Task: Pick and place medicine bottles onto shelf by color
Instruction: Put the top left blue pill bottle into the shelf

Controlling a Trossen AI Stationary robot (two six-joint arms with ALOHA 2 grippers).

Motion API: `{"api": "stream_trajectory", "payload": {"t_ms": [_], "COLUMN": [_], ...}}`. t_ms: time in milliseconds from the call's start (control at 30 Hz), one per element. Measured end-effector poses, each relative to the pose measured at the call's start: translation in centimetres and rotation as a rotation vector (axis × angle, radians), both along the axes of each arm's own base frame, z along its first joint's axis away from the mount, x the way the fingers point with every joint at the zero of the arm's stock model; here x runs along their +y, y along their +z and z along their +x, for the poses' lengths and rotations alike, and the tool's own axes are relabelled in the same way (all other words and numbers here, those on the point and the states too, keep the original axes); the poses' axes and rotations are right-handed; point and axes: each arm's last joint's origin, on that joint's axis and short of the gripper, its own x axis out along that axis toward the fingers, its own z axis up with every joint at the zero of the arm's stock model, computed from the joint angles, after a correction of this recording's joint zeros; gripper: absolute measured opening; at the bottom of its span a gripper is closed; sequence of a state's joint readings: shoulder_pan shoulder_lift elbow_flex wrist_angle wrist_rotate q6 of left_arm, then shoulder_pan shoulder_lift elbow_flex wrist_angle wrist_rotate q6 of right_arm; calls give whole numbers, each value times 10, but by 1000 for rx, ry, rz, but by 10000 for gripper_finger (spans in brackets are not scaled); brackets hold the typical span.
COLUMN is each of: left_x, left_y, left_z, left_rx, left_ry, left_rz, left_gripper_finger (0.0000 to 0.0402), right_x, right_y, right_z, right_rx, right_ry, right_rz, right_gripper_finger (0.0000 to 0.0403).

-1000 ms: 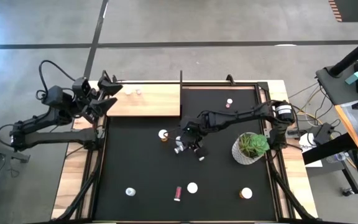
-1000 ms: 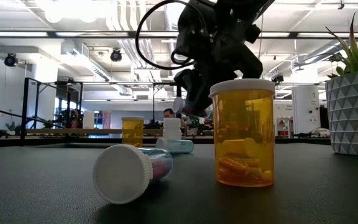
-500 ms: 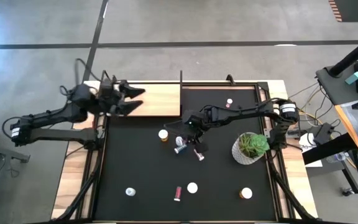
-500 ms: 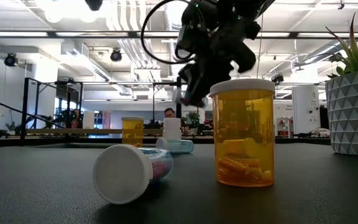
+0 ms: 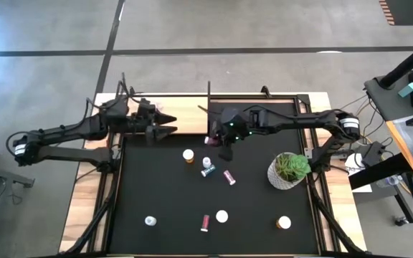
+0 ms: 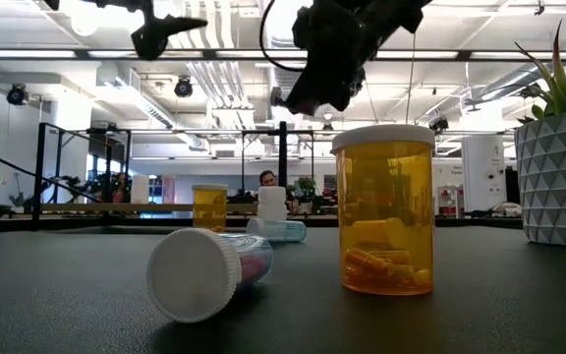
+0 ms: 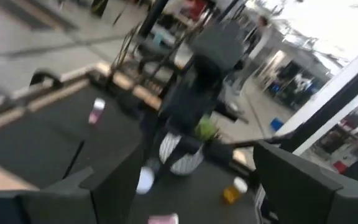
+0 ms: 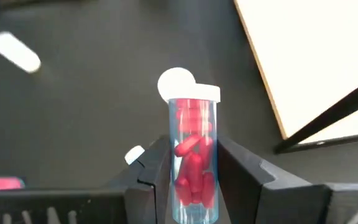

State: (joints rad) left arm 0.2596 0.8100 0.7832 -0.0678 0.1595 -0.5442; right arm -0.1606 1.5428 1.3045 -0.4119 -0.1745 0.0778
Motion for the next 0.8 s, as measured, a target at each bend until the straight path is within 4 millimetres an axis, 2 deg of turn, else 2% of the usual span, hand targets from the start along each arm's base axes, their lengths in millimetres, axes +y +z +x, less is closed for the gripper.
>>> {"api": "stream_trajectory", "payload": {"t_ms": [400,567,800], "left_x": [9,11,13], "left_y": [-33,-45,-57], "left_z": [35,48,59], "left_rx": [181,233,276], "left_ry": [11,-25,-33], "left_rz": [-155,-237,-301], "left_gripper_finger": [290,290,290], "right_x": [1,1,-1], "right_y": [10,15,20], "right_z": [8,10,22], "right_rx": [-116,-132,-136], "right_ry": [-158,-164,-149], "right_rz": [183,191,176], "right_gripper_finger": [105,105,105]}}
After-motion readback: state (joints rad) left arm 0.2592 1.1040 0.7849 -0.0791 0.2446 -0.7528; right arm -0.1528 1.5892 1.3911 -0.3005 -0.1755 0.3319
